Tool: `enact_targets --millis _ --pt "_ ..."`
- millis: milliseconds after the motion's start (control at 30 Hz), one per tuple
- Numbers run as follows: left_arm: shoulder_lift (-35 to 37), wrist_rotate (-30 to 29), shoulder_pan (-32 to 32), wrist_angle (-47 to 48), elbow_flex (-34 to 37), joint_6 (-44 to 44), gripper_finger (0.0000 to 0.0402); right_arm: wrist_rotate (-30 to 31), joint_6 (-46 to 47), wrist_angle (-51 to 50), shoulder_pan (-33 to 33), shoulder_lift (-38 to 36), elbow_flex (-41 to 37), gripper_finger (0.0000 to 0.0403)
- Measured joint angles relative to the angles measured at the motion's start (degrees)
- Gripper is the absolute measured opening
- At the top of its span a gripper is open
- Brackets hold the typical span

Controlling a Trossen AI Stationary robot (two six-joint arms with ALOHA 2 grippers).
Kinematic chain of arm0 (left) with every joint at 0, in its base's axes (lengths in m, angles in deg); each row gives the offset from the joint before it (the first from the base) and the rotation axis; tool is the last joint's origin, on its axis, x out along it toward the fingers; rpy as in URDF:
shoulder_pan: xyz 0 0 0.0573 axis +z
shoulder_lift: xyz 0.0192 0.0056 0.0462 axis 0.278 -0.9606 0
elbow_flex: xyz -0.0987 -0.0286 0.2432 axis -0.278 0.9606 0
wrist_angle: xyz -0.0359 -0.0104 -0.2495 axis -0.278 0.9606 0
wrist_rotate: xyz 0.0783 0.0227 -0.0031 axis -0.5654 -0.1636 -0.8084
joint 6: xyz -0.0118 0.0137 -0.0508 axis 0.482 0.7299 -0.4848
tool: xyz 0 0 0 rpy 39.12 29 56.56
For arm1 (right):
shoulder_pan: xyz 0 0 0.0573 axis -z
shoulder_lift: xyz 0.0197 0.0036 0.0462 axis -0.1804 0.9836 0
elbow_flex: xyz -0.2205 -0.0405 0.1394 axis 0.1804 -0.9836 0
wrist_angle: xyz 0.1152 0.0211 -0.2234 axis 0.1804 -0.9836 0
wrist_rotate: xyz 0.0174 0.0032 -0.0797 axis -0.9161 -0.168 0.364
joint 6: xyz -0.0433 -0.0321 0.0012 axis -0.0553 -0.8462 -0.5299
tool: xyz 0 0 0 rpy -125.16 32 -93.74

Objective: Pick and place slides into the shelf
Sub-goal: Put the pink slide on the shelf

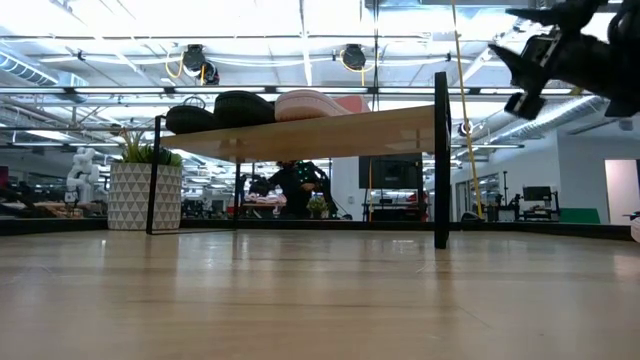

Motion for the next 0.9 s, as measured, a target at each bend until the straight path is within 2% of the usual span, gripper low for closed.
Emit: enact_targets --millis 100,167,233,367,500,667,900 --pt "3.96 1.23 1.57 -3.44 0.0 -0.79 0.0159 3.66 2.63 4.44 0.0 -0.02 -0.02 0.0187" --pt "7.43 3.32 2.4 -4.0 -0.04 -2.55 0.0159 8.19 2.77 6.31 -0.02 -0.02 0.03 0.0187" --pt "10.61 3.67 2.49 -3.8 -0.04 -3.56 0.0159 10.52 0.91 4.36 0.02 0.28 1.18 0.0187" --pt "15.9 1.71 2.42 -1.89 -0.04 -4.16 0.0159 4.41 -7.07 -11.66 -0.71 3.09 6.88 0.0187" --pt "18.98 -0.17 2.48 -0.17 -0.04 -5.64 0.0159 4.45 -19.71 -22.8 -1.8 8.4 16.76 0.0187" --pt "19.64 -5.45 2.44 2.36 -0.04 -6.71 0.0159 1.56 -34.61 -37.88 -1.92 17.31 29.34 0.0187" --pt "19.71 -6.07 2.72 3.31 -0.04 -6.16 0.0159 -4.56 -53.26 -62.2 -1.9 26.41 43.32 0.0187"
